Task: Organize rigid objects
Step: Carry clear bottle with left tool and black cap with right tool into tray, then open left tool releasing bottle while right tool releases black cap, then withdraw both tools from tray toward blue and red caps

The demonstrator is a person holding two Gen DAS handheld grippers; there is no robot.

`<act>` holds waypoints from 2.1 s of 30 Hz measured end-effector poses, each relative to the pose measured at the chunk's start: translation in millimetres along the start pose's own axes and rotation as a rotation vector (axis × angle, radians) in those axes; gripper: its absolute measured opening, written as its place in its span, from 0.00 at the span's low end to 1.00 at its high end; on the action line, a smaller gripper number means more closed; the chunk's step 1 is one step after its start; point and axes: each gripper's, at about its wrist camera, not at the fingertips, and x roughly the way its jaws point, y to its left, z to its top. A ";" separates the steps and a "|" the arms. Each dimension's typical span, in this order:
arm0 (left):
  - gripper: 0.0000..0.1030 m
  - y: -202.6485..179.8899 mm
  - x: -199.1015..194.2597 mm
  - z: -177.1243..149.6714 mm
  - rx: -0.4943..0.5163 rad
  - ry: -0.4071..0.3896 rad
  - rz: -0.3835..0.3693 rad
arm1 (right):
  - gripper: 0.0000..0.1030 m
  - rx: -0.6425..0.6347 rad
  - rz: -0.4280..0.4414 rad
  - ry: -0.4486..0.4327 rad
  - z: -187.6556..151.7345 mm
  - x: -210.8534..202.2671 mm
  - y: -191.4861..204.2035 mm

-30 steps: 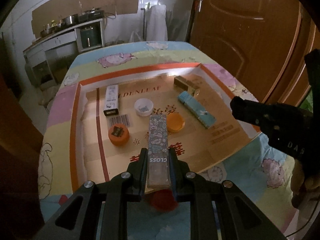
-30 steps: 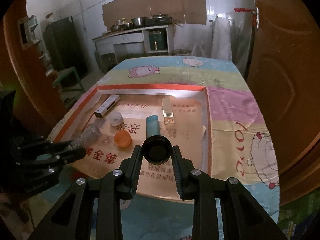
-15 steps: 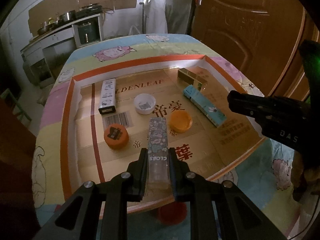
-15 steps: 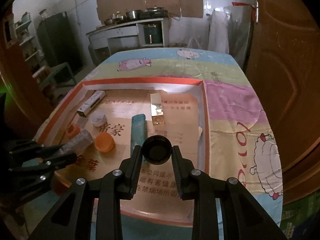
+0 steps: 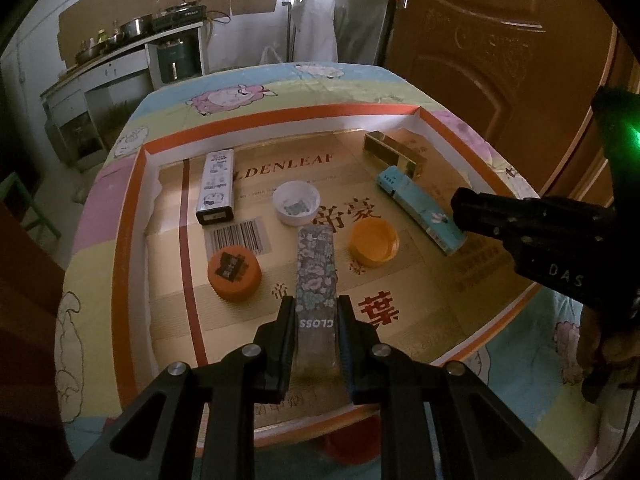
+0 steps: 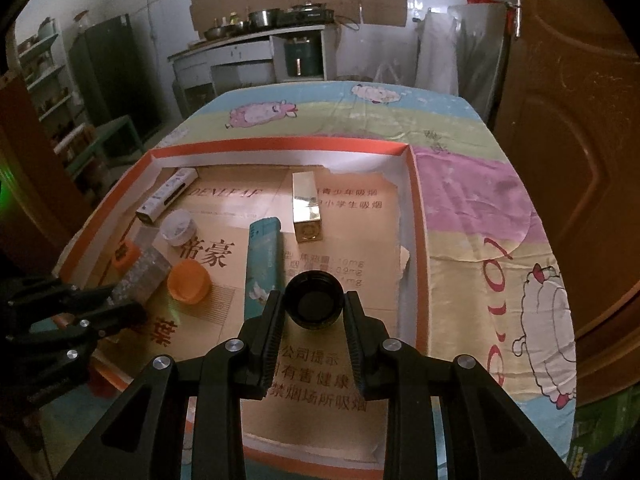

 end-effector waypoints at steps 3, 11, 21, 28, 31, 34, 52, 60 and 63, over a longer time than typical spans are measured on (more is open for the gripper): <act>0.20 0.6 0.6 0.1 -0.002 -0.003 -0.002 | 0.30 -0.002 -0.003 0.000 0.6 0.9 0.0; 0.20 2.9 0.8 -0.9 -0.002 -0.013 -0.029 | 0.30 -0.017 -0.023 -0.008 0.4 1.9 2.3; 0.41 6.8 -6.3 -3.1 -0.030 -0.047 -0.041 | 0.42 -0.002 -0.004 -0.015 0.7 -1.5 2.0; 0.42 9.1 -23.3 -4.3 -0.055 -0.095 -0.047 | 0.43 0.011 0.004 -0.031 -0.9 -11.4 3.3; 0.42 8.2 -31.4 -6.1 -0.062 -0.106 -0.048 | 0.43 0.014 0.006 -0.037 -3.0 -17.7 4.7; 0.42 5.2 -40.4 -9.6 -0.069 -0.122 -0.038 | 0.43 0.015 0.008 -0.042 -5.7 -24.8 6.5; 0.42 -11.8 -103.2 -44.0 -0.108 -0.209 -0.012 | 0.43 0.001 0.020 -0.100 -30.2 -87.4 30.4; 0.42 -21.9 -132.0 -63.7 -0.118 -0.251 -0.005 | 0.43 -0.005 0.027 -0.137 -48.1 -124.7 45.7; 0.42 -24.8 -142.4 -73.0 -0.120 -0.263 0.000 | 0.43 -0.016 0.028 -0.154 -56.1 -139.6 54.1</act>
